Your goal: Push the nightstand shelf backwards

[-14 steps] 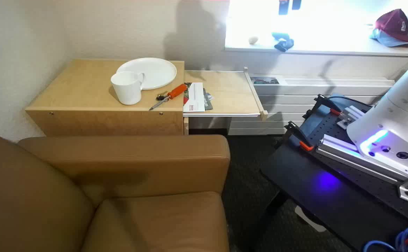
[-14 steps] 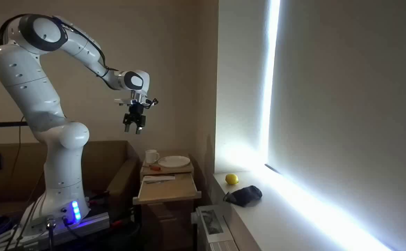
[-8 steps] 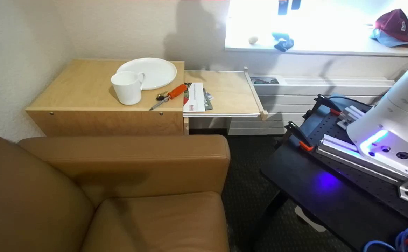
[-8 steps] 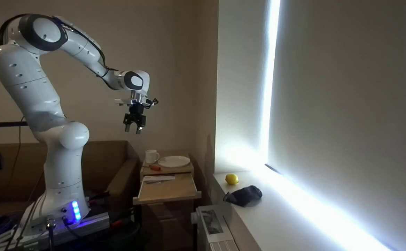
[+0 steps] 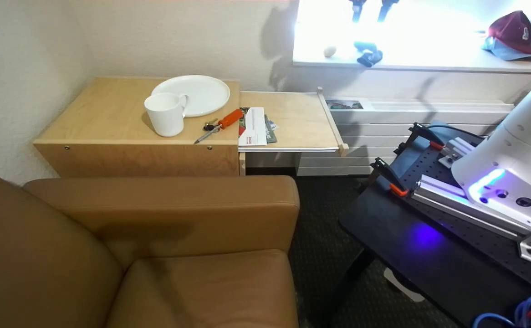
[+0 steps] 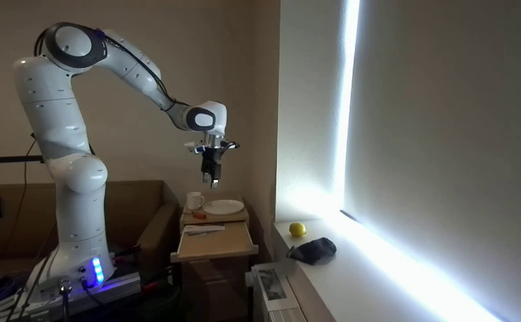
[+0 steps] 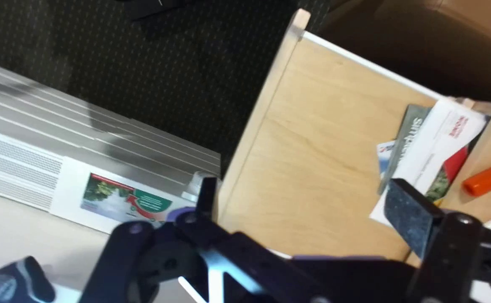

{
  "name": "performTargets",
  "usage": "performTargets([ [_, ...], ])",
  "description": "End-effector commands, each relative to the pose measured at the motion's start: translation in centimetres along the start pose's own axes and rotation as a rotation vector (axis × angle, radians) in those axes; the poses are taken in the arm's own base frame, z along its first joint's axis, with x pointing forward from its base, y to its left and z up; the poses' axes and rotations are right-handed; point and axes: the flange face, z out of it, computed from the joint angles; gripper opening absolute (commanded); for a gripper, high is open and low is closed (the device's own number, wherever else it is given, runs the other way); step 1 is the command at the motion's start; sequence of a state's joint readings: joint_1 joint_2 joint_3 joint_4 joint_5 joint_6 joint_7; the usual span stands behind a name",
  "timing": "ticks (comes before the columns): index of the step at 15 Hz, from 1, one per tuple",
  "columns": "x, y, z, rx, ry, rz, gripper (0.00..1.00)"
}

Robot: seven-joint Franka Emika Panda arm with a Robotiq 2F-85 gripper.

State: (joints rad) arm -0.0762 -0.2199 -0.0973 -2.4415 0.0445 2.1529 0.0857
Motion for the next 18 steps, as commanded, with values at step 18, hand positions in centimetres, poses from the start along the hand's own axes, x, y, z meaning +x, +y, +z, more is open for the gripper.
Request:
performTargets([
  [18,3.4,14.6,24.2,-0.179,-0.138,0.446,1.0],
])
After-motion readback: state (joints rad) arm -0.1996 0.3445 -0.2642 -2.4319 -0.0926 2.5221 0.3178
